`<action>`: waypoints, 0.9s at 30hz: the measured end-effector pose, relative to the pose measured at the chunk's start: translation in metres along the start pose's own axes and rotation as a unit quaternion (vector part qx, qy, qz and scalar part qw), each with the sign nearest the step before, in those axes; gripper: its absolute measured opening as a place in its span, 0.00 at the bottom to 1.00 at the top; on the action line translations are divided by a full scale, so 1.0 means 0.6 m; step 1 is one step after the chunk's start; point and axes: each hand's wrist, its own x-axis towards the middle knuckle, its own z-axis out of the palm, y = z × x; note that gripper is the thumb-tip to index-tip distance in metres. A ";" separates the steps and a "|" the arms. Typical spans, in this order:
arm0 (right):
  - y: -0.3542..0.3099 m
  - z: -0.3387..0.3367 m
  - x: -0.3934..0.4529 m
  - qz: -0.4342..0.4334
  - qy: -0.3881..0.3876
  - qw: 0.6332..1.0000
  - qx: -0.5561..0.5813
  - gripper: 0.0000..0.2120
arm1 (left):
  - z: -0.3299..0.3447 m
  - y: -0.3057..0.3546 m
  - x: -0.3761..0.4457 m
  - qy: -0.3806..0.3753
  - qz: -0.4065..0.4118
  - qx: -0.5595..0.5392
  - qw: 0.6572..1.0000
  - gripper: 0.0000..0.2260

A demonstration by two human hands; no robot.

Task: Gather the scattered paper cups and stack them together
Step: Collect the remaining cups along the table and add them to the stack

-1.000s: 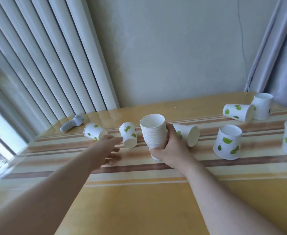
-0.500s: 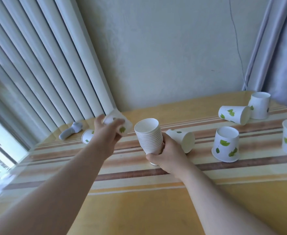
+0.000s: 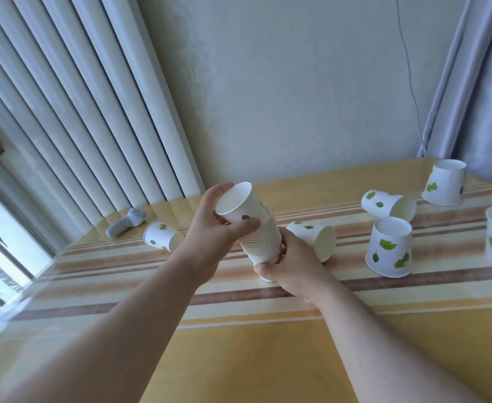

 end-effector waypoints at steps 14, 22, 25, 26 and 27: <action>0.010 0.002 0.007 0.003 0.011 1.000 -0.002 0.25 | -0.214 -0.116 0.044 0.252 -0.094 0.355 0.895 0.28; 0.011 0.004 0.011 -0.004 0.019 1.000 -0.019 0.23 | -0.258 -0.172 0.070 0.114 -0.109 0.508 0.847 0.32; 0.011 0.005 0.011 -0.007 0.020 1.000 -0.022 0.23 | -0.274 -0.167 0.085 0.129 -0.104 0.500 0.850 0.30; 0.011 0.004 0.011 -0.008 0.020 0.999 -0.024 0.23 | -0.280 -0.163 0.086 0.149 -0.097 0.484 0.857 0.30; 0.011 0.005 0.012 -0.008 0.022 0.999 -0.027 0.23 | -0.283 -0.158 0.085 0.171 -0.088 0.464 0.865 0.29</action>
